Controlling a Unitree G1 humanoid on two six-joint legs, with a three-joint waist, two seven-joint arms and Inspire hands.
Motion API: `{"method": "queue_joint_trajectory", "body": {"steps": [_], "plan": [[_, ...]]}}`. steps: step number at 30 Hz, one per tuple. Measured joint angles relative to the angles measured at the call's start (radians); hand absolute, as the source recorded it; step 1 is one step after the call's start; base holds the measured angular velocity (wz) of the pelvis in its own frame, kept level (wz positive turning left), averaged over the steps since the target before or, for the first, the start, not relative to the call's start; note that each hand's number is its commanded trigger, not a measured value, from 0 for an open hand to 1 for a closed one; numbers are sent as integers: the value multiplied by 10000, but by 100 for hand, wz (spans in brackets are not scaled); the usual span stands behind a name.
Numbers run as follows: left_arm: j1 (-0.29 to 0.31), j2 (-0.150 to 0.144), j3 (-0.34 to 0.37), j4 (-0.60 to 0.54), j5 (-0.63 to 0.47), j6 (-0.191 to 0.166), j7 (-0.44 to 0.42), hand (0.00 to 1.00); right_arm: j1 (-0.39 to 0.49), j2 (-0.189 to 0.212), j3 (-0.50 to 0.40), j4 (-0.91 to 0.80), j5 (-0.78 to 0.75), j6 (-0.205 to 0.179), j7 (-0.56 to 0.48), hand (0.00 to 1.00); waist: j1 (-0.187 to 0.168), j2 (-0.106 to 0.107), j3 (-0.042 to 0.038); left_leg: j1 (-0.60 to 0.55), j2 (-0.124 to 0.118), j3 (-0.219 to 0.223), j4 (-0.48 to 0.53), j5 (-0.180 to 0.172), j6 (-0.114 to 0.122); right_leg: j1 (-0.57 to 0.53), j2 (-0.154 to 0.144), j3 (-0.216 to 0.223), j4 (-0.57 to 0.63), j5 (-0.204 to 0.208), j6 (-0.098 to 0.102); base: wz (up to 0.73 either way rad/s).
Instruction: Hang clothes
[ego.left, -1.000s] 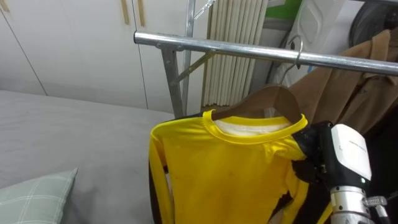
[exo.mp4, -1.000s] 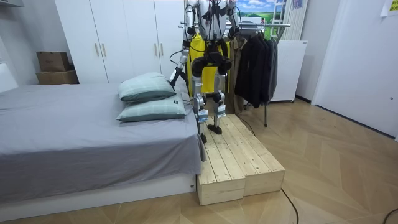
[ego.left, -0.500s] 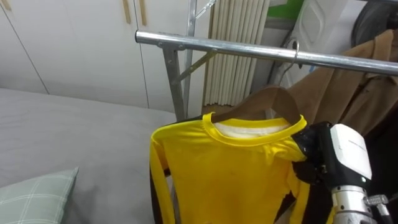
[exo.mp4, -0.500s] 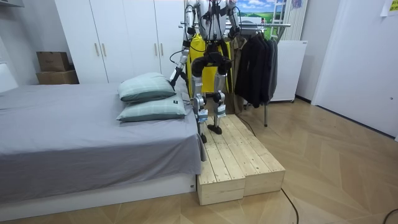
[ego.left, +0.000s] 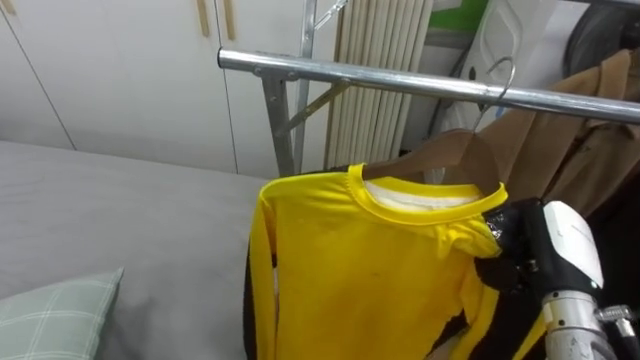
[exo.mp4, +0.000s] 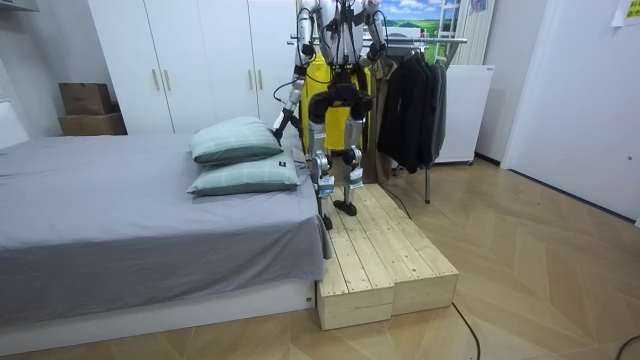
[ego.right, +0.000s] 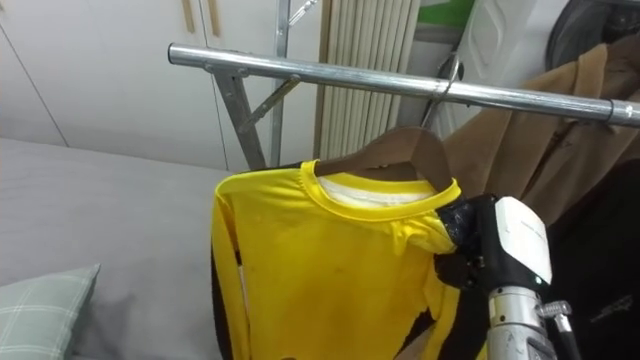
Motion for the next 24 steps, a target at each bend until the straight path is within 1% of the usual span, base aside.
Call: {"method": "queue_joint_trajectory", "body": {"steps": [3,7,13,20,22,24], "plan": [[4,0,3,7,1,-21,1,0,-318,-63,-1,34,89,7,85,100,1,-79,-8,-8,-3,-37,1,1,0,-2,3,-3,41,-7,-15,0],[38,0,-4,13,3,-78,-2,0,-958,-111,-9,100,209,-4,95,100,1,-81,-9,6,-6,-36,7,5,-8,16,-3,2,85,-9,-15,0],[25,5,-9,1,5,-83,-10,0,-1091,-110,-7,175,685,-105,175,100,-18,-79,-10,14,-9,-153,12,10,-16,65,-37,-99,-43,-9,-16,4],[26,7,-17,-4,3,-110,-13,0,-1105,-111,-10,237,740,-146,291,100,-42,-84,-10,21,-3,-204,23,11,-17,59,-53,-196,-31,-28,-42,4],[27,29,-15,-5,3,-120,-14,0,-1350,-135,-10,680,869,-351,437,100,-51,-109,-12,20,-2,-205,21,18,-29,38,-49,-196,-9,-28,-47,0],[26,66,-15,-6,2,-121,-15,0,-1468,-153,-10,864,1057,-443,604,100,-51,-138,-23,21,2,-209,18,18,-29,36,-47,-206,-5,-25,-52,0]]}}
